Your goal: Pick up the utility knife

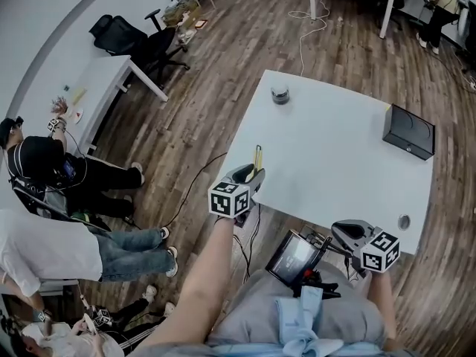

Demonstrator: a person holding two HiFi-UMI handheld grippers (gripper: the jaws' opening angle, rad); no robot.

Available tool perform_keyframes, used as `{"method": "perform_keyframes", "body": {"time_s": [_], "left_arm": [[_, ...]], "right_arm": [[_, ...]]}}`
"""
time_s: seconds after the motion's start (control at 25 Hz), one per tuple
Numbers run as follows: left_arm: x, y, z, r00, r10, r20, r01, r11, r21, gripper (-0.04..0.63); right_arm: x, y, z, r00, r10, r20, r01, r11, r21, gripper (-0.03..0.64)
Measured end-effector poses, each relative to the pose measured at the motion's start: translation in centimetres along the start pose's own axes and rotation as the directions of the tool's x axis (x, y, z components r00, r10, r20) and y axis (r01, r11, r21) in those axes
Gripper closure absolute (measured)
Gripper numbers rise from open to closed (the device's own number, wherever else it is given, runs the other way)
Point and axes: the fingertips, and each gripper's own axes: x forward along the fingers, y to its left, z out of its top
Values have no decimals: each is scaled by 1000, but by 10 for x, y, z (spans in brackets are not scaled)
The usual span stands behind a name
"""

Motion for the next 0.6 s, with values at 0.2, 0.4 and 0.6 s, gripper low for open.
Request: {"method": "perform_keyframes", "body": {"time_s": [0.2, 0.4, 0.6], "left_arm": [[17, 17, -8, 996, 76, -50, -75, 997, 10, 457], [35, 29, -20, 987, 132, -87, -133, 991, -10, 456], [48, 38, -21, 984, 142, -110, -145, 989, -23, 456]], "right_arm": [[-5, -6, -3, 1000, -3, -2, 3, 1000, 13, 588], [-10, -14, -9, 1000, -4, -12, 4, 1000, 27, 587], [-11, -20, -8, 1000, -8, -21, 9, 999, 38, 586]]}}
